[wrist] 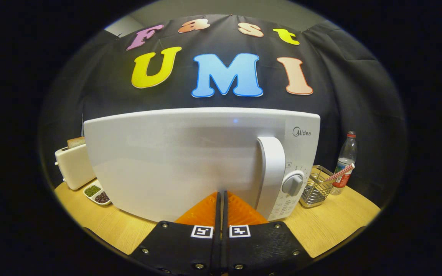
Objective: Open the microwave, put the food inside, and close the microwave door.
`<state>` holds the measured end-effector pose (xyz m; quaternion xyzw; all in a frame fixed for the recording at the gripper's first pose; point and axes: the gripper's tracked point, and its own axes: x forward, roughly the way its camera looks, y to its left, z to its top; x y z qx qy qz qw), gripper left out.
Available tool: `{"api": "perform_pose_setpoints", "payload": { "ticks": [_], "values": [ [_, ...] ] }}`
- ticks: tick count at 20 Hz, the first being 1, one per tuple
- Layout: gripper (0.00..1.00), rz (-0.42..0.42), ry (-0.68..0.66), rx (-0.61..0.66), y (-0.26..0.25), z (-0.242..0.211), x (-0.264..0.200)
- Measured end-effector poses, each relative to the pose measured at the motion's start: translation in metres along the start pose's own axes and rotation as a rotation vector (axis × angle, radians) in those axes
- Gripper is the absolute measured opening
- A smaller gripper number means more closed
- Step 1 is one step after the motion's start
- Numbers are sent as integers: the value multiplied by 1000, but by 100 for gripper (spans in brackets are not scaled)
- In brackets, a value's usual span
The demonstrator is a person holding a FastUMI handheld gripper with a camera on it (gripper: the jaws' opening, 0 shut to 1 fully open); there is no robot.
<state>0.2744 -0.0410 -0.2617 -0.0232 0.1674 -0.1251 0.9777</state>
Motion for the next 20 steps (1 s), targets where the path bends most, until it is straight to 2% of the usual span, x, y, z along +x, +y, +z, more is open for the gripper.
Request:
{"api": "perform_pose_setpoints", "payload": {
  "ticks": [4,6,9,15,20],
  "values": [
    [3,-16,0,-67,3,-3,1],
    [4,2,42,-53,4,-7,-7],
    [4,33,17,-10,3,5,-37],
    [4,93,-48,-36,-3,45,-107],
    [4,114,-155,-51,-16,85,-170]
  ]
}}
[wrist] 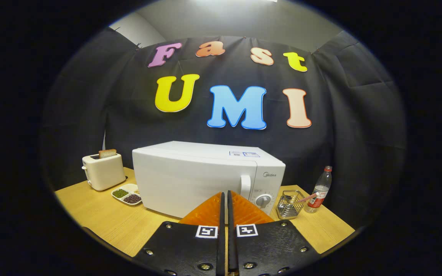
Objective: Open the microwave, put the food inside, and close the microwave door.
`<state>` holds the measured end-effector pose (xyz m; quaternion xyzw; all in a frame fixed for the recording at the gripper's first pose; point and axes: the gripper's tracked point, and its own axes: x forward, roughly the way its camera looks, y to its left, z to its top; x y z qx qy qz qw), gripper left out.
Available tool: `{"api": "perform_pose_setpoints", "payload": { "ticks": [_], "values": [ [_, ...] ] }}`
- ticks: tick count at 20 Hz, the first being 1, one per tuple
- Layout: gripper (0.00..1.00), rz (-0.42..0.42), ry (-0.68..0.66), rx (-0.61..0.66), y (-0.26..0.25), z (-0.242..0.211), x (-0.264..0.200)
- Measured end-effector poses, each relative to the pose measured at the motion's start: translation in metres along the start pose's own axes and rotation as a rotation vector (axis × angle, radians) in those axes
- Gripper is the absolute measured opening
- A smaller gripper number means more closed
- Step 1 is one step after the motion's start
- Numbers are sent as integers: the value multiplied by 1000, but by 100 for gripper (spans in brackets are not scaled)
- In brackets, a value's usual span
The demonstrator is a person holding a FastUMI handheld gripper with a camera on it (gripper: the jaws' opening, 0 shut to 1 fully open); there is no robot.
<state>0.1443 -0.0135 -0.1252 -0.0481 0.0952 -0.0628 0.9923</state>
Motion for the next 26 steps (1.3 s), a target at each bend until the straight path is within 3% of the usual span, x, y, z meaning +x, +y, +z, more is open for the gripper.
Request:
{"api": "perform_pose_setpoints", "payload": {
  "ticks": [6,14,20,26],
  "values": [
    [3,10,-73,34,-20,24,-53],
    [3,91,-100,-14,2,36,-85],
    [3,107,-147,-11,-2,61,-125],
    [3,61,-239,6,-28,94,-158]
  ]
}}
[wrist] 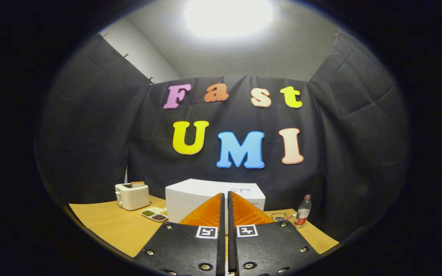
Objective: Open the microwave, put the food inside, and close the microwave door.
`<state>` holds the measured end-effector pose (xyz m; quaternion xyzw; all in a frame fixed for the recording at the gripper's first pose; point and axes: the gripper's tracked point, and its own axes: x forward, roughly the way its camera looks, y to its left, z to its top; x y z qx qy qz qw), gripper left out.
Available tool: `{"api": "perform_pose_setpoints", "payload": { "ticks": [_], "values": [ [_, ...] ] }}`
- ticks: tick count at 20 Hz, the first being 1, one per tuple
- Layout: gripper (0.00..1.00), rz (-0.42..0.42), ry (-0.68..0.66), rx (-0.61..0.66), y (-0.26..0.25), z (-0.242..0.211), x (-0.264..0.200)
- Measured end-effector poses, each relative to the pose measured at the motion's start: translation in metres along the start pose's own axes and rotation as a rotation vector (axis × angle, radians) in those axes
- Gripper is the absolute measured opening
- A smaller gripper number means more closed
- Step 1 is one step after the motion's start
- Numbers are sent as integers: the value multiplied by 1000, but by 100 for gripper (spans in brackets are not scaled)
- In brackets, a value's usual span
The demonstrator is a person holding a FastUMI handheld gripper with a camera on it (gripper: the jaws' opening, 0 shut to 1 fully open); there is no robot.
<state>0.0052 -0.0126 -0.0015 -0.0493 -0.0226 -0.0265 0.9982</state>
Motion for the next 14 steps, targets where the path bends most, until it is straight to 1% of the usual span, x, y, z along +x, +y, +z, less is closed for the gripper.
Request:
{"api": "perform_pose_setpoints", "payload": {
  "ticks": [2,3,4,5,6,8,9,11,14],
  "values": [
    [3,-21,-10,20,-10,7,-6],
    [6,-30,-14,44,-14,10,-9],
    [5,-30,-17,66,-16,12,-12],
    [19,-32,-16,91,-18,13,-16],
    [35,-41,-4,115,-21,13,-17],
    [78,-36,16,115,-20,11,-20],
    [99,-48,16,98,-22,13,-23],
    [99,-88,2,63,-31,16,-20],
    [99,-83,-16,61,-25,19,-22]
  ]
}}
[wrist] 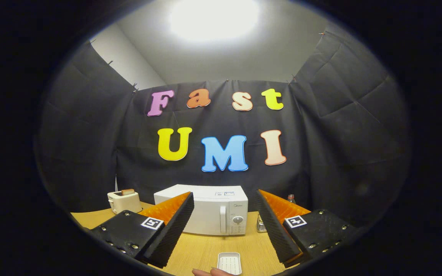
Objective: Open the microwave, put the food inside, and close the microwave door.
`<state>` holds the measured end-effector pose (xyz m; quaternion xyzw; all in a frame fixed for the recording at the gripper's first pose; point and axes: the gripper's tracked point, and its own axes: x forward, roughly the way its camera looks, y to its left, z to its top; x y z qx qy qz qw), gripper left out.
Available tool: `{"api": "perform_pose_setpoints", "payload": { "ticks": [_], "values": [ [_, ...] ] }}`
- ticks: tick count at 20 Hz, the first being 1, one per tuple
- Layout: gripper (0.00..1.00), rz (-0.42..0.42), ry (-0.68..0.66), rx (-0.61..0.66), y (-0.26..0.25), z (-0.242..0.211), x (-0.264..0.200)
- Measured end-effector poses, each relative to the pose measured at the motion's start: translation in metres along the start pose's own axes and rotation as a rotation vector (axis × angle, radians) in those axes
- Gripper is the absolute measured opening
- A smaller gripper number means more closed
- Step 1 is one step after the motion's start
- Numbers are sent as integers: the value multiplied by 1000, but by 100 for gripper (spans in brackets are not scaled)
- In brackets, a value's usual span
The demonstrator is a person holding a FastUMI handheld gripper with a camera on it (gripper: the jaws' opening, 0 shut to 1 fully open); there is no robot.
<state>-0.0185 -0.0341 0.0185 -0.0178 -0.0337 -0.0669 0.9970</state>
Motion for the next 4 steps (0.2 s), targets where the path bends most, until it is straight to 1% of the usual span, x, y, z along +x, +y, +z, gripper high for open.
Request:
{"api": "perform_pose_setpoints", "payload": {
  "ticks": [4],
  "values": [
    [99,-5,-13,-11,-1,1,0]
  ]
}}
